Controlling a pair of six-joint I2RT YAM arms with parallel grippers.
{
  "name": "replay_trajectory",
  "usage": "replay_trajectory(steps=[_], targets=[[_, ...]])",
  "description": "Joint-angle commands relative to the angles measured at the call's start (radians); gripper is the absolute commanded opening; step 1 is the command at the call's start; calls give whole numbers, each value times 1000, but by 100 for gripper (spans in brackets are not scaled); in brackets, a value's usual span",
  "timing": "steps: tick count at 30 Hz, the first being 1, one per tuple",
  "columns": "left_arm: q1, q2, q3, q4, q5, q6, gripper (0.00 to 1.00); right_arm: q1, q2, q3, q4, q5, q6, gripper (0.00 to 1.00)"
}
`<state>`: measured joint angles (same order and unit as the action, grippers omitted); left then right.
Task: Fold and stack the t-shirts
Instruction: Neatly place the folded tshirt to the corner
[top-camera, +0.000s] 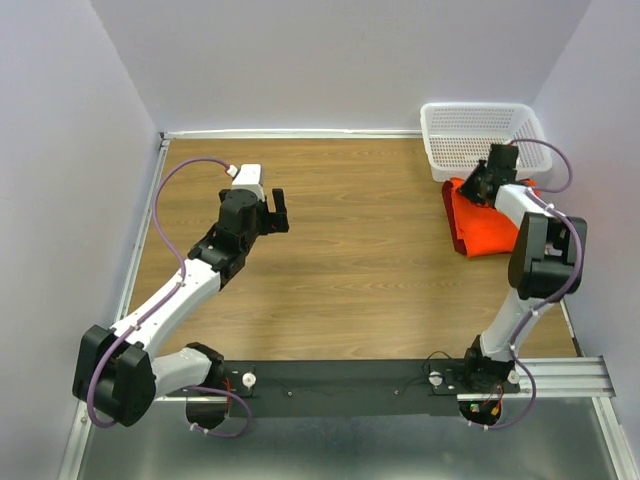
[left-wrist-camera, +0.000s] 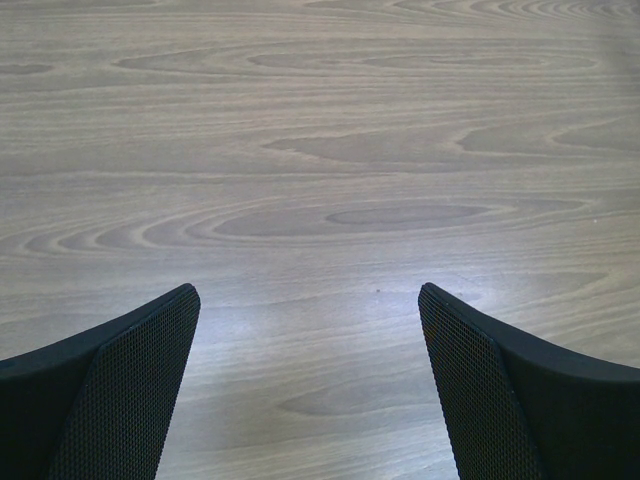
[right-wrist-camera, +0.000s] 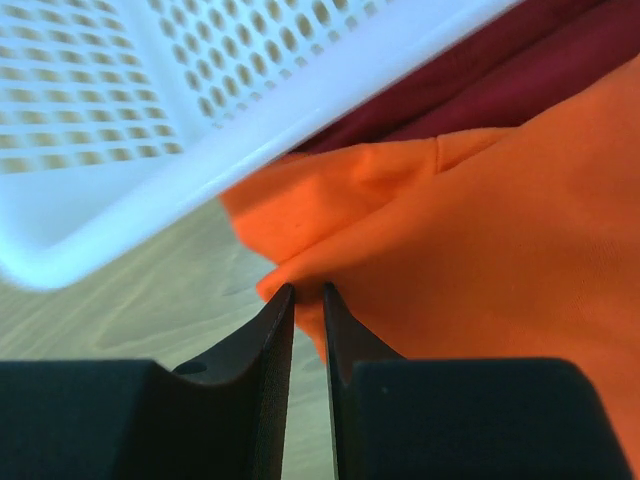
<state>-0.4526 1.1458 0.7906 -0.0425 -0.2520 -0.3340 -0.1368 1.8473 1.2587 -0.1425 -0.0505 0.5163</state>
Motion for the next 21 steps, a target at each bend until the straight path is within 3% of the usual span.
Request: replay_trajectory(steps=[1, 5, 9, 14, 21], targets=[[5, 22, -19, 29, -29, 1, 98, 3, 94, 71, 12, -25, 27, 25], [3, 23, -16, 30, -21, 3, 98, 3, 112, 125, 11, -55, -10, 26], [5, -3, -19, 38, -21, 0, 98, 3, 11, 122, -3, -78, -30, 32], [5, -66, 48, -32, -44, -22, 98, 3, -206, 94, -98, -40, -93, 57], [5, -204, 193, -230, -226, -106, 98, 3, -647, 73, -367, 95, -191, 87]])
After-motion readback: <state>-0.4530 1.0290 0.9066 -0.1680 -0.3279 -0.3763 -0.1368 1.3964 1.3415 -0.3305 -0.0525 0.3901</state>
